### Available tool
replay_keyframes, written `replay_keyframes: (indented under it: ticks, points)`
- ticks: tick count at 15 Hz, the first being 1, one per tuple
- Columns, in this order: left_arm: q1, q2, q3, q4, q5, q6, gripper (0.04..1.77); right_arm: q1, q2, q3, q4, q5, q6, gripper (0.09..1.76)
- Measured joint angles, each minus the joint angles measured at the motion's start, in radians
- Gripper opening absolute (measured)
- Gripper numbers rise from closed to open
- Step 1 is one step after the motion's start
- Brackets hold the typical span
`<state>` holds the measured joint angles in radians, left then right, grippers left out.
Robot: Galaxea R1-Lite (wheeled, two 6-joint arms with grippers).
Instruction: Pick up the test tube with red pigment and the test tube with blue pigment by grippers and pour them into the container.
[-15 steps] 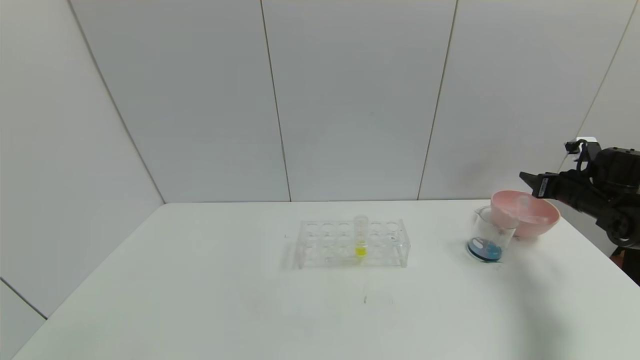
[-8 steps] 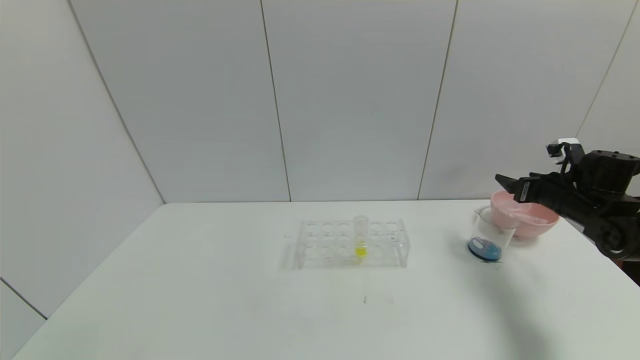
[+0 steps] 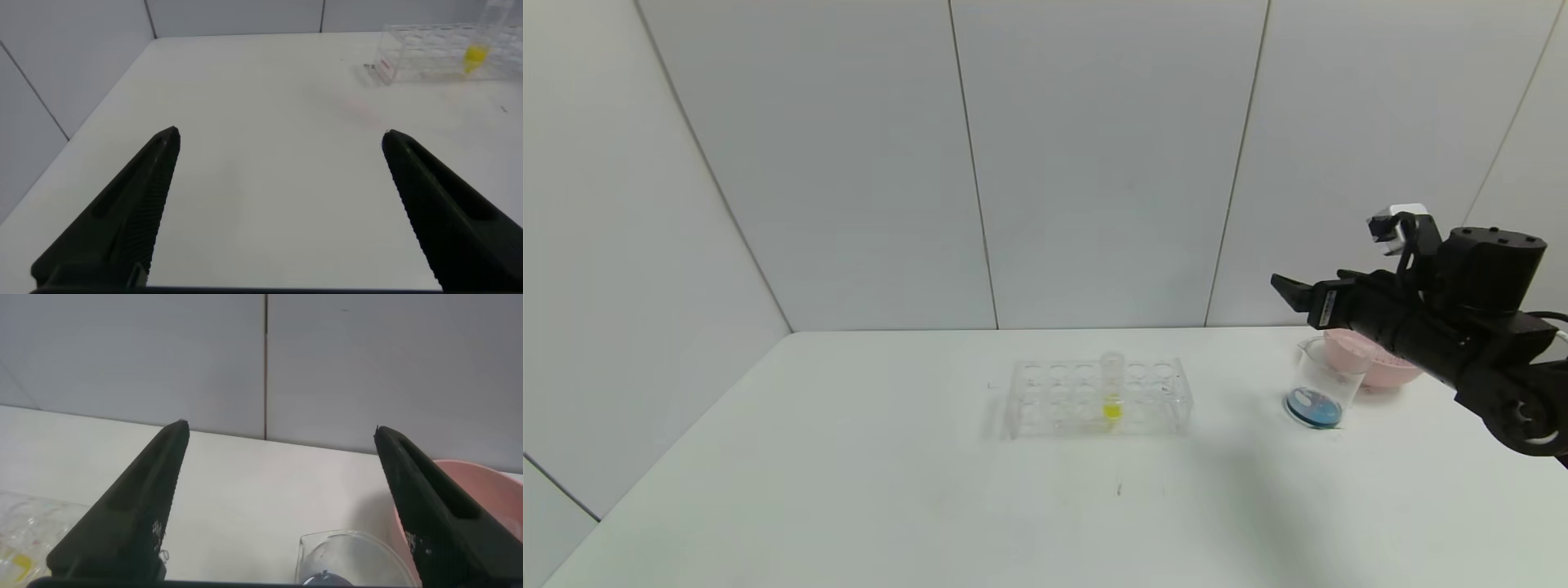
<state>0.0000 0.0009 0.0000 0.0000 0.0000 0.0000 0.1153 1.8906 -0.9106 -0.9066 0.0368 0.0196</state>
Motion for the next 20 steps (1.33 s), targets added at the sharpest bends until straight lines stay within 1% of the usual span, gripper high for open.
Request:
replay_keyframes:
  ticks: [4, 7, 15, 18, 20]
  points:
    - [0.000, 0.000, 0.000, 0.000, 0.000, 0.000, 1.76, 0.019, -0.146, 0.086, 0.004, 0.009, -0.002, 1.66]
    - [0.000, 0.000, 0.000, 0.000, 0.000, 0.000, 1.76, 0.020, -0.298, 0.159, 0.054, 0.013, -0.004, 1.67]
    - [0.000, 0.000, 0.000, 0.000, 0.000, 0.000, 1.76, 0.032, -0.832, 0.373, 0.313, 0.003, -0.017, 1.70]
    - [0.000, 0.000, 0.000, 0.000, 0.000, 0.000, 1.76, 0.018, -1.037, 0.436, 0.451, -0.007, -0.025, 1.70]
    - [0.000, 0.000, 0.000, 0.000, 0.000, 0.000, 1.76, 0.005, -1.171, 0.451, 0.554, -0.040, -0.029, 1.70]
